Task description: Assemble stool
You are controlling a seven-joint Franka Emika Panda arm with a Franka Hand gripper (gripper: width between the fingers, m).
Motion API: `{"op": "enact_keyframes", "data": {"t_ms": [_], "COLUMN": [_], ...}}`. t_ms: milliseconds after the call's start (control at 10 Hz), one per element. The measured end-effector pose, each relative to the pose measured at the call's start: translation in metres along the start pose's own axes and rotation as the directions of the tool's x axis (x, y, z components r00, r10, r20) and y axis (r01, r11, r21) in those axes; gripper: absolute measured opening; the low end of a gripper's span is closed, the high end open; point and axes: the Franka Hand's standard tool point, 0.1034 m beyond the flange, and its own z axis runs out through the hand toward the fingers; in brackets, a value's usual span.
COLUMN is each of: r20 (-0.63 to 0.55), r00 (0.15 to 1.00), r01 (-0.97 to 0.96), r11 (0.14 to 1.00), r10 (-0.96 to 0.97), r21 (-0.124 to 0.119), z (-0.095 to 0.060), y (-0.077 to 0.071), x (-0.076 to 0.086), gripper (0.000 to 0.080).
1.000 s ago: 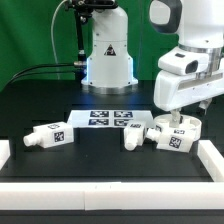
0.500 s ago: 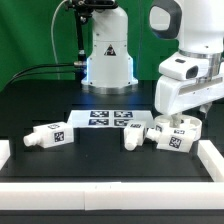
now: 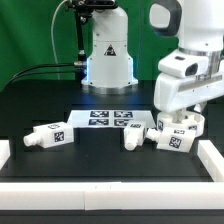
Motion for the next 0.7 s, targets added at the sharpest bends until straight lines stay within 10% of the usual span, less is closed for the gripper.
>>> {"op": "enact_keyframes", "data": {"t_ms": [300,700], "r20": [-0.002,-0.022], "r00": [0.996,0.987], "r01": [0.089,0.16], "r11": [0.996,0.987], "r10": [-0.089,-0.161], "r21": [-0.03,-0.031], "z": [-0.052,-0.047], "y": [0.029,0.036], "x": [0.002,0.005], "gripper": [0.0324,0.0324]}}
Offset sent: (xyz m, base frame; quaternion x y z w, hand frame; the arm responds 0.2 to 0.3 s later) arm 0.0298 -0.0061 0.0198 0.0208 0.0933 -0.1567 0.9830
